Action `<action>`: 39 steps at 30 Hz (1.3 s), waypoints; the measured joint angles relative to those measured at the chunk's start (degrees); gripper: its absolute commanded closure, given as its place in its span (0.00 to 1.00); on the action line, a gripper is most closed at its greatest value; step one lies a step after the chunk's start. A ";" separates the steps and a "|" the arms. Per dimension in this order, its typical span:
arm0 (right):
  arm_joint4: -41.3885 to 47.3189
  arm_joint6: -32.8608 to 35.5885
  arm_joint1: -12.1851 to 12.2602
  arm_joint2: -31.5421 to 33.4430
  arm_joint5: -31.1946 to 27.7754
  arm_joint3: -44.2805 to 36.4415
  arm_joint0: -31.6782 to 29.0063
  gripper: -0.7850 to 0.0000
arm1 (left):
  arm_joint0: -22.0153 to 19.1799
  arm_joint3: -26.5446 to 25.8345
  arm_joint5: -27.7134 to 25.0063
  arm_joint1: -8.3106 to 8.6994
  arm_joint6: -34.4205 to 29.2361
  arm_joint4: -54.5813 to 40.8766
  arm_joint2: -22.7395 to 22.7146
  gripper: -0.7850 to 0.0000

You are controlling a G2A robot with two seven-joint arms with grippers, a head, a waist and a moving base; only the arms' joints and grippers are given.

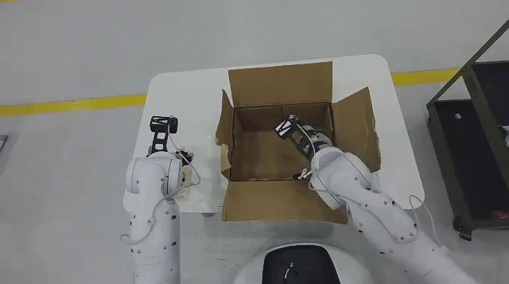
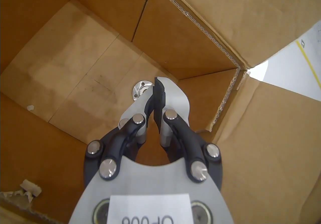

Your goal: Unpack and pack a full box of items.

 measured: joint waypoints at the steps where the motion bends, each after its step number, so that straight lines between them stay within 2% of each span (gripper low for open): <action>1: -0.54 -0.33 -0.01 -0.19 -0.26 0.08 -0.18 1.00 | 0.00 0.00 0.00 0.00 0.00 0.00 0.00 0.00; 4: -2.42 1.11 -0.49 -1.41 -0.12 2.27 0.75 1.00 | 0.00 0.00 0.00 0.00 0.00 0.00 0.00 0.00; 7: -1.21 5.00 -1.77 -3.47 0.91 6.64 4.39 1.00 | 0.00 0.00 0.00 0.00 0.00 0.00 0.00 0.00; 8: -1.46 6.39 -2.36 -4.63 1.48 8.72 6.24 0.97 | 0.00 0.00 0.00 0.00 0.00 0.00 0.00 0.00; 9: -2.25 7.63 -2.84 -5.70 1.67 10.47 7.64 0.85 | 0.00 0.00 0.00 0.00 0.00 0.00 0.00 0.00; 10: -2.73 8.68 -3.37 -6.76 1.72 12.20 9.08 0.82 | 0.00 0.00 0.00 0.00 0.00 0.00 0.00 0.00; 12: -2.50 10.72 -4.65 -9.05 1.94 16.70 12.36 0.80 | 0.00 0.00 0.00 0.00 0.00 0.00 0.00 0.00; 14: -3.56 12.12 -5.93 -11.23 3.18 21.00 14.92 0.72 | 0.00 0.00 0.00 0.00 0.00 0.00 0.00 0.00; 19: -0.83 11.57 -8.30 -13.23 4.41 28.49 18.32 0.63 | 0.00 0.00 0.00 0.00 0.00 0.00 0.00 0.00; 26: 1.15 9.85 -10.12 -13.25 4.76 34.81 19.84 0.58 | 0.00 0.00 0.00 0.00 0.00 0.00 0.00 0.00; 35: 3.79 8.81 -11.32 -11.24 4.42 38.79 20.55 0.58 | 0.00 0.00 0.00 0.00 0.00 0.00 0.00 0.00; 39: 3.67 9.61 -11.77 -10.67 4.82 40.05 21.13 0.53 | 0.00 0.00 0.00 0.00 0.00 0.00 0.00 0.00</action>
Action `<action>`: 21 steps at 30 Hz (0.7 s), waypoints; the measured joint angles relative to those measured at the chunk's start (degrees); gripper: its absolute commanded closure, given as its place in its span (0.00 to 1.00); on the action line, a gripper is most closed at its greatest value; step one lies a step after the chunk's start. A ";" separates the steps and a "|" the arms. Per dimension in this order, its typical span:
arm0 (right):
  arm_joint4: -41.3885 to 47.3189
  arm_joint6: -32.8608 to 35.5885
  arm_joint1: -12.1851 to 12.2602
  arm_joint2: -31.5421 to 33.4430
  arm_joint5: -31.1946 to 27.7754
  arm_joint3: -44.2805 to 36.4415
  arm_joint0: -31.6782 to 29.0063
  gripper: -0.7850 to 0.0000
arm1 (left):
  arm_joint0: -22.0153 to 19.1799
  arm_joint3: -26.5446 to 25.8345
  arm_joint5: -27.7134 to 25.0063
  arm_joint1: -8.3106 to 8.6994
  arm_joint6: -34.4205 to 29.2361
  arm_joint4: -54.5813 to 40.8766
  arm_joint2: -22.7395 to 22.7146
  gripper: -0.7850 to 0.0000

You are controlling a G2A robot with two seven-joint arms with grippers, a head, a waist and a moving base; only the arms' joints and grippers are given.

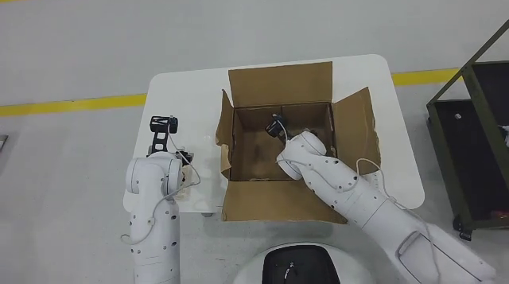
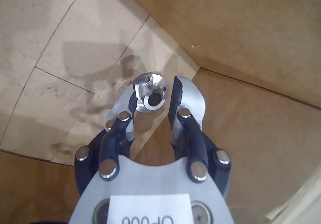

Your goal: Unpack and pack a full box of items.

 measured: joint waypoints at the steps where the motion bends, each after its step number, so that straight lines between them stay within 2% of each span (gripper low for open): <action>1: 0.02 0.21 -0.09 0.15 0.09 0.30 0.12 0.53 | 0.00 0.00 0.00 0.00 0.00 0.00 0.00 0.00; 21: 0.60 -0.34 -2.36 1.69 -1.16 6.28 1.96 0.55 | 0.00 0.00 0.00 0.00 0.00 0.00 0.00 0.00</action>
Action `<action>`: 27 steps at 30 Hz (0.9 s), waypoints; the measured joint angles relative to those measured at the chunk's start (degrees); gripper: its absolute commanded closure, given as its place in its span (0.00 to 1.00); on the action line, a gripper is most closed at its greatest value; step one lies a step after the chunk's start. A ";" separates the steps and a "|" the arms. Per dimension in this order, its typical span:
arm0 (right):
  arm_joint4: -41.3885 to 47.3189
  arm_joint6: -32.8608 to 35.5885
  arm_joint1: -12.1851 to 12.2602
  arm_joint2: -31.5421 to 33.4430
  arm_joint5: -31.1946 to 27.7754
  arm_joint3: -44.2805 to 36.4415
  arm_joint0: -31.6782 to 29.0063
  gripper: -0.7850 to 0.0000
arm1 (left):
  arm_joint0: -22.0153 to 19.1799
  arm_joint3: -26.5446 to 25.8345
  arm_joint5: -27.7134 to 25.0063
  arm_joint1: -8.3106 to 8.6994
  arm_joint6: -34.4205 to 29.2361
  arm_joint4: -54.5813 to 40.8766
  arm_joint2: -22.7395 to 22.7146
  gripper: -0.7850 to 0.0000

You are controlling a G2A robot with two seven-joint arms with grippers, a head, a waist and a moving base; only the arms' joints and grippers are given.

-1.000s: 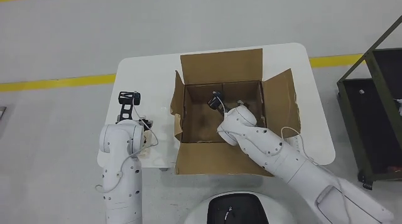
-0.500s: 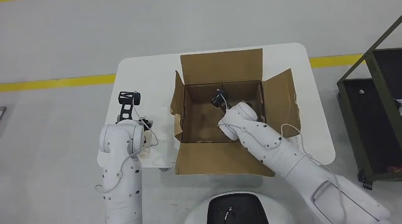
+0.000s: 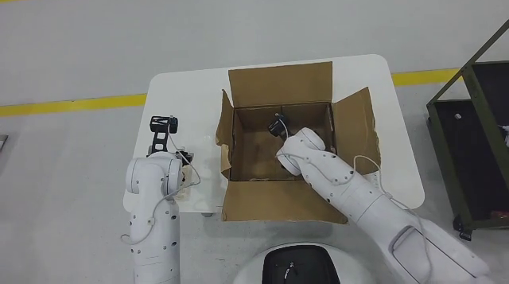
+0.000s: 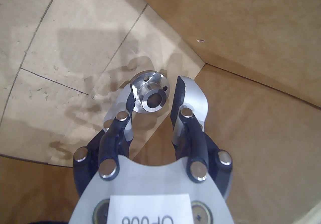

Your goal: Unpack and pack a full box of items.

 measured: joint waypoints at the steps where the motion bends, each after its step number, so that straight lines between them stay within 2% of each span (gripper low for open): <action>1: 0.10 -0.09 -0.09 0.09 -0.09 0.23 0.07 0.57 | 0.00 0.00 0.00 0.00 0.00 0.00 0.00 0.00; 3: 0.30 -0.42 -0.30 0.27 -0.42 0.80 0.24 0.64 | 0.00 0.00 0.00 0.00 0.00 0.00 0.00 0.00; 6: 0.85 -1.07 -0.59 0.60 -0.97 1.41 0.42 0.67 | 0.00 0.00 0.00 0.00 0.00 0.00 0.00 0.00; 14: 3.40 -3.31 -1.17 1.74 -3.88 1.51 0.40 0.69 | 0.00 0.00 0.00 0.00 0.00 0.00 0.00 0.00; 22: 3.45 -4.41 -1.26 2.33 -5.74 -1.73 -1.05 0.56 | 0.00 0.00 0.00 0.00 0.00 0.00 0.00 0.00; 27: 2.17 -4.42 -1.05 3.15 -4.97 -3.41 -2.07 0.56 | 0.00 0.00 0.00 0.00 0.00 0.00 0.00 0.00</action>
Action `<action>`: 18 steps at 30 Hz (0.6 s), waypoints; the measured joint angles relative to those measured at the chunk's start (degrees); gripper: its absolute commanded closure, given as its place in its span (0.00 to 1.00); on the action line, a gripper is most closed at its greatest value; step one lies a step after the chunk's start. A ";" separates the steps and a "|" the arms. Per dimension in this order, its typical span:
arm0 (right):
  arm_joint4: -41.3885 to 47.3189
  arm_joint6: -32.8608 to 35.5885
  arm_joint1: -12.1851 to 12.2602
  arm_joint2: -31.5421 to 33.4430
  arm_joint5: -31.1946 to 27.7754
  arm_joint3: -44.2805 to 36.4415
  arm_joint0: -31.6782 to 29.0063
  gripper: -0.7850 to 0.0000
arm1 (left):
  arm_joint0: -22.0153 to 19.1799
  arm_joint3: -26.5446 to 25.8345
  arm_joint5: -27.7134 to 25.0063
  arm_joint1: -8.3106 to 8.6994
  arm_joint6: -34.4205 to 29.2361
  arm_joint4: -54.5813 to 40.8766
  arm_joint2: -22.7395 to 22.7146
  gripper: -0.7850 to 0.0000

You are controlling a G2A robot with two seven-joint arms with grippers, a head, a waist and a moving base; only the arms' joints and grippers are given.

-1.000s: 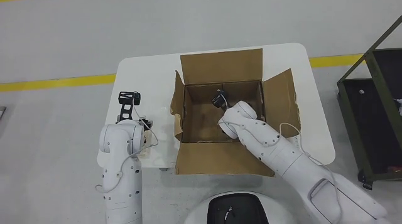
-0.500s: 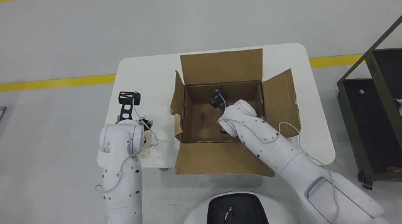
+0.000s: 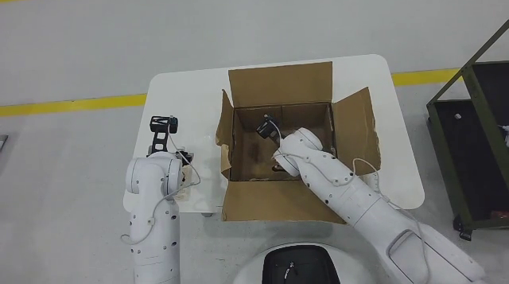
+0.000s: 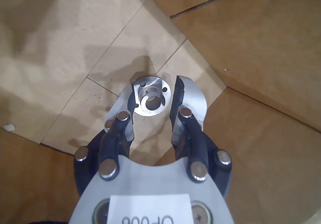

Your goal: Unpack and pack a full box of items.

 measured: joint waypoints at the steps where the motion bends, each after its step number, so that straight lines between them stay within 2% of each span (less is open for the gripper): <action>1: -0.10 -0.26 0.05 0.24 0.22 -0.27 -0.23 0.56 | 0.00 0.00 0.00 0.00 0.00 0.00 0.00 0.00; 18: 0.25 -4.16 0.22 3.41 0.22 0.17 -2.32 0.58 | 0.00 0.00 0.00 0.00 0.00 0.00 0.00 0.00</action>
